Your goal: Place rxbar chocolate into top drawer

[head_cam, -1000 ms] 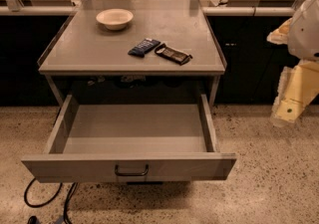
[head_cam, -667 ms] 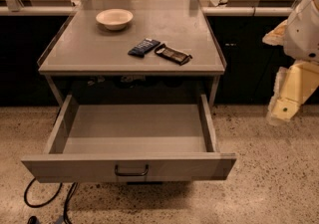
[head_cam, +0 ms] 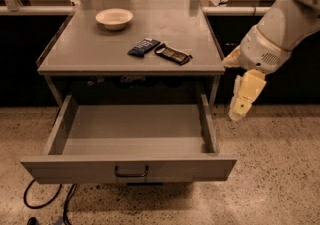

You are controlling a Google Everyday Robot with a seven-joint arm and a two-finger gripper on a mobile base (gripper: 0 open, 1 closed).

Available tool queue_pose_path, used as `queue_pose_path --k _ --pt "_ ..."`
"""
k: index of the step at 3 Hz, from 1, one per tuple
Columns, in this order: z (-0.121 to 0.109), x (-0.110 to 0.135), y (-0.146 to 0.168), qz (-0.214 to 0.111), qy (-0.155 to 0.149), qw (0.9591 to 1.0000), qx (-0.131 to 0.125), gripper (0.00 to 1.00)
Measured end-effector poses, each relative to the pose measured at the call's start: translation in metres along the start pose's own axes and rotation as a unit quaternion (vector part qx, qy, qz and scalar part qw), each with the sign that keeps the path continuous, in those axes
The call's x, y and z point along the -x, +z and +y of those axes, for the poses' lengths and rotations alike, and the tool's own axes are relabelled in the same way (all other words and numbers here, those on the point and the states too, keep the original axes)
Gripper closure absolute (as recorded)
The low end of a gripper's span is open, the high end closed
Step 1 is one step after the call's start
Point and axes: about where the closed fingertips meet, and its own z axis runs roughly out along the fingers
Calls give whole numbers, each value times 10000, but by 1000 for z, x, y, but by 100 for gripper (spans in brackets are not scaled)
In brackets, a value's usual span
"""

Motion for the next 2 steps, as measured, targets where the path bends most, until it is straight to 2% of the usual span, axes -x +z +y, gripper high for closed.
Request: queue_pose_path --k 1,2 --pt "-37 1 47 -393 63 9990 178 0" --pt "-61 9 65 -770 58 9968 -227 0"
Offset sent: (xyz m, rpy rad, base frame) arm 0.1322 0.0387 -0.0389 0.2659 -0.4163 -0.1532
